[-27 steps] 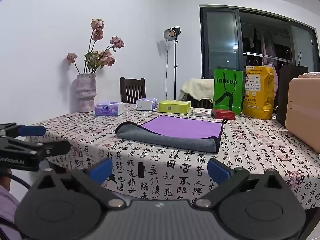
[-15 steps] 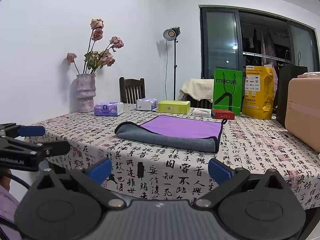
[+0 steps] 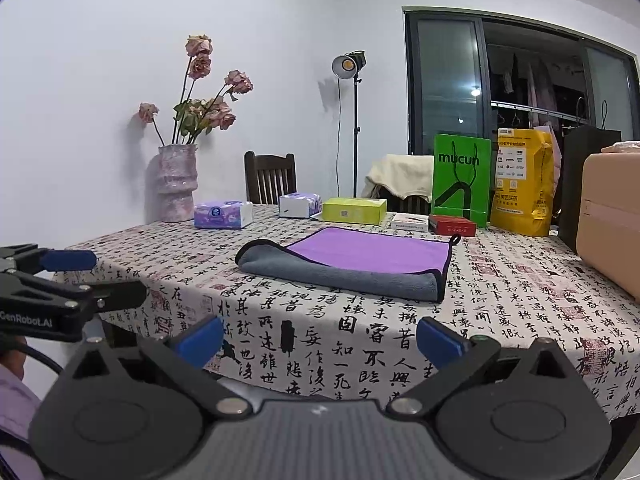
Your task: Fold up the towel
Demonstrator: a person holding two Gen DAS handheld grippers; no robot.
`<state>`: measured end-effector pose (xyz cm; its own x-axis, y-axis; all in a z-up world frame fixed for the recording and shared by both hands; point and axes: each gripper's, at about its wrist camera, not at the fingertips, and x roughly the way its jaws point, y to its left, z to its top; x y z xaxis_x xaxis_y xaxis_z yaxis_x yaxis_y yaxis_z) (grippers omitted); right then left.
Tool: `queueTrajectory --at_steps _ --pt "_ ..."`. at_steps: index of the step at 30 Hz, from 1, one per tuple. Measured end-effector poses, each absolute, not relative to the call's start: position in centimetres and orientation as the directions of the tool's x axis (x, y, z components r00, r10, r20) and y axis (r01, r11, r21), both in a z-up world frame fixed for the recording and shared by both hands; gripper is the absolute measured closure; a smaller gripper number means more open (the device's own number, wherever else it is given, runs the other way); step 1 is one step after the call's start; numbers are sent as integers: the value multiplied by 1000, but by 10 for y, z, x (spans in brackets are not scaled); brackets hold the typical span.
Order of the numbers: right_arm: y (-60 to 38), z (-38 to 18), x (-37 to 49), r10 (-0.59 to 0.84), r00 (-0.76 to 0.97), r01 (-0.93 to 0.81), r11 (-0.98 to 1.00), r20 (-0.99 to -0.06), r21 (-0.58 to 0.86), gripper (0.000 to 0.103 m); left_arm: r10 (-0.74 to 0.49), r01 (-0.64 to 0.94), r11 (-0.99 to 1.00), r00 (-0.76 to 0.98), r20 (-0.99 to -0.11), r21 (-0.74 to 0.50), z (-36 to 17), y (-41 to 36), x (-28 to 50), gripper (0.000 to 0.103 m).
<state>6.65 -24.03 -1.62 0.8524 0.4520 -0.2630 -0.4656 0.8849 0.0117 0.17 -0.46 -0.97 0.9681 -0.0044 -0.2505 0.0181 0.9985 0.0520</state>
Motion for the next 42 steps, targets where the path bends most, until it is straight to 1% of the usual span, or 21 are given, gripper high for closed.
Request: queueTrajectory --at_steps 15,22,26,30,37,42 --pt "-241 -19 68 450 850 -461 887 -274 28 0 -9 23 998 966 -260 51 -12 -6 2 0" --pt "-242 -25 71 437 860 -446 895 -263 30 0 -10 25 998 961 -278 53 -17 -3 9 0" --pt "-242 -27 73 420 866 -437 899 -272 -2 0 -12 30 998 961 -278 61 -19 -4 10 0" --pt "-244 -28 76 420 869 -431 902 -263 16 0 -10 33 996 962 -274 78 -18 -2 12 0" --pt "-244 -35 95 417 867 -424 905 -273 35 0 14 16 993 969 -247 119 -21 4 32 0" --pt "-249 -47 118 385 880 -385 921 -279 57 0 41 -12 994 961 -274 106 -29 13 55 0"
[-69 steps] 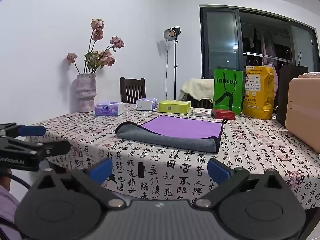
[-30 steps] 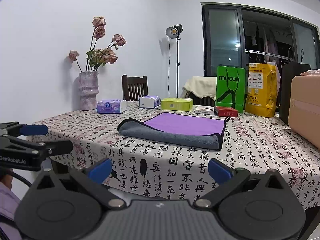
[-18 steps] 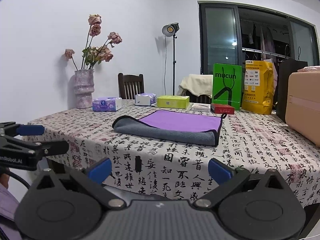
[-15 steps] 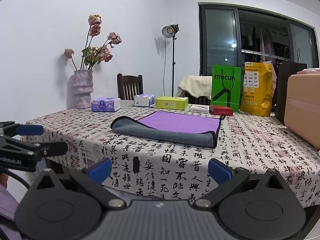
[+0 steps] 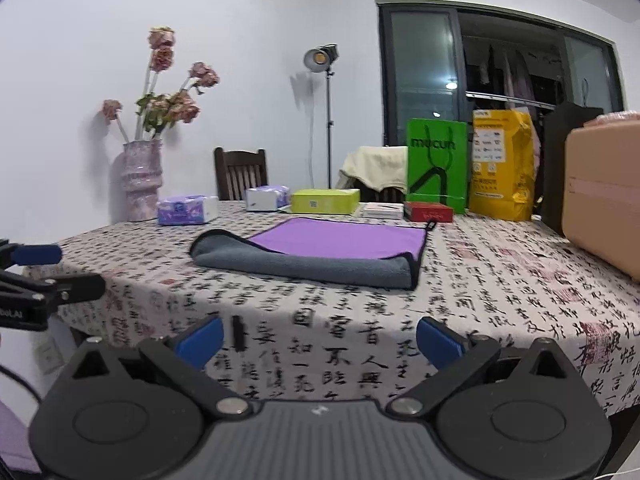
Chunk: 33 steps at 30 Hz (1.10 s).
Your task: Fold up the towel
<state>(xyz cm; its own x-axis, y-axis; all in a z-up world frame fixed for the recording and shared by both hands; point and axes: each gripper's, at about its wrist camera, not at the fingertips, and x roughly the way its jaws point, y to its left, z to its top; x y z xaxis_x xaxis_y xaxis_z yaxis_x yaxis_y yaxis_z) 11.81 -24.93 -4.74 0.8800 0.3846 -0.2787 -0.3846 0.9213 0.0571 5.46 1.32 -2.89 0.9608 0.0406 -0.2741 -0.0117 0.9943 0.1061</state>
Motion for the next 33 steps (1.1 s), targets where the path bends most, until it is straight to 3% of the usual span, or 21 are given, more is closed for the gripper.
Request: queueTrajectory --at_steps 9,24,33 --pt "-260 -54 155 328 905 -333 942 -272 27 0 73 -45 994 954 -291 103 -32 26 97 0" --pt "-247 -55 205 292 889 -313 950 -353 -4 0 27 -8 998 943 -331 60 -34 42 159 0" --pt "-238 -52 233 294 891 -330 943 -346 -49 0 5 21 997 941 -337 71 -36 48 189 0"
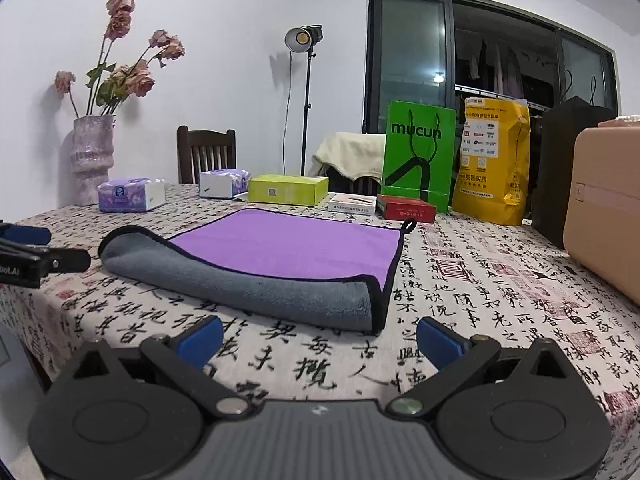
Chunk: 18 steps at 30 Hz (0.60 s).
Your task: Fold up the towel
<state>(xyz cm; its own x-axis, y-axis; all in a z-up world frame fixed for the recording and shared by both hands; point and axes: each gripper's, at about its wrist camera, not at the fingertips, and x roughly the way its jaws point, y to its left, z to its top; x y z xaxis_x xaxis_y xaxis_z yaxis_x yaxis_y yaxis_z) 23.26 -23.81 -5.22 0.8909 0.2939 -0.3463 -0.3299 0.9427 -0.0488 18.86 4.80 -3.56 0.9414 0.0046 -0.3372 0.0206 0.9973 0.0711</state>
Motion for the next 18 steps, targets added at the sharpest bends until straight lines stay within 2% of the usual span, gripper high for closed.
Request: queueTrajectory --at_steps 8,15,18 --pt "-244 -49 260 313 880 -329 944 -357 14 2 -59 72 997 929 -366 24 -34 51 217 0" --pt "-245 -48 282 341 857 -345 936 -387 60 14 -118 126 992 916 -382 -5 -31 52 235 4" --pt "-245 -49 290 352 849 -360 931 -394 58 16 -129 134 991 904 -407 -17 -32 53 245 15"
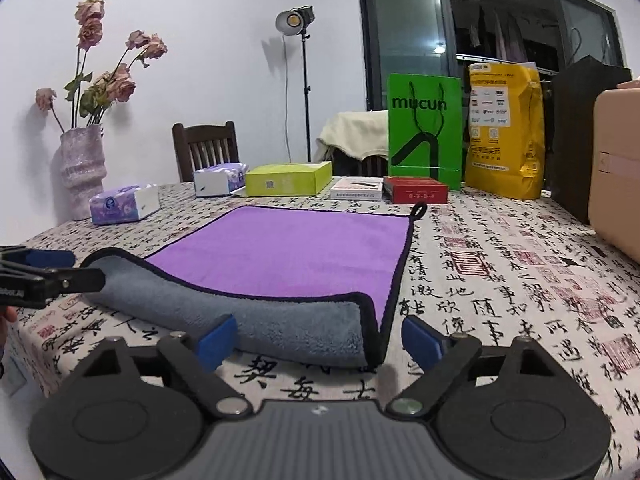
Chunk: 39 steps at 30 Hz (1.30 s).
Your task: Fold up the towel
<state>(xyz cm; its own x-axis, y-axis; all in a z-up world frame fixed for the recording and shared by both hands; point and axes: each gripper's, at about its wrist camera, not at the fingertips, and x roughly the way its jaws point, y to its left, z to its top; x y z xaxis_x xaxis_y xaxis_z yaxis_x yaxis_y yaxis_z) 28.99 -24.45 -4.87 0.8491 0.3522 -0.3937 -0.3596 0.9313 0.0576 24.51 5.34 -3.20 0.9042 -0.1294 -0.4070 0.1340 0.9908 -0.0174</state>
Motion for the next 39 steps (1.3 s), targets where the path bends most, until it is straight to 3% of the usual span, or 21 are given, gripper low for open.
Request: queueTrajectory --at_steps 2,6,11,16,18,20,23,28,39 --pt "-244 -49 295 355 844 -362 930 -402 62 19 -141 137 990 900 -412 -39 -31 57 251 17" --pt "-245 -50 307 370 827 -372 925 -424 80 40 -142 134 990 893 -428 -51 -29 60 259 18" --pt "-243 -50 317 373 813 -375 923 -448 88 61 -142 131 990 874 -465 -56 -30 60 267 40" --pt "-248 -50 324 364 808 -362 927 -463 96 79 -134 131 991 864 -485 -40 -31 59 268 56" --pt "-250 -50 326 369 803 -365 925 -468 102 82 -131 126 991 861 -492 -43 -32 60 269 58" --pt "-251 -50 326 373 801 -372 923 -468 99 93 -137 127 990 860 -492 -54 -32 61 270 66" --pt "-249 -50 323 379 800 -385 919 -466 87 93 -139 135 990 858 -494 -44 -33 62 271 76" --pt "-249 -50 323 391 788 -394 914 -475 98 92 -163 141 987 853 -496 -81 -35 66 272 76" --pt "-253 -53 328 412 769 -405 905 -489 126 92 -117 118 993 859 -499 -30 -36 61 270 78"
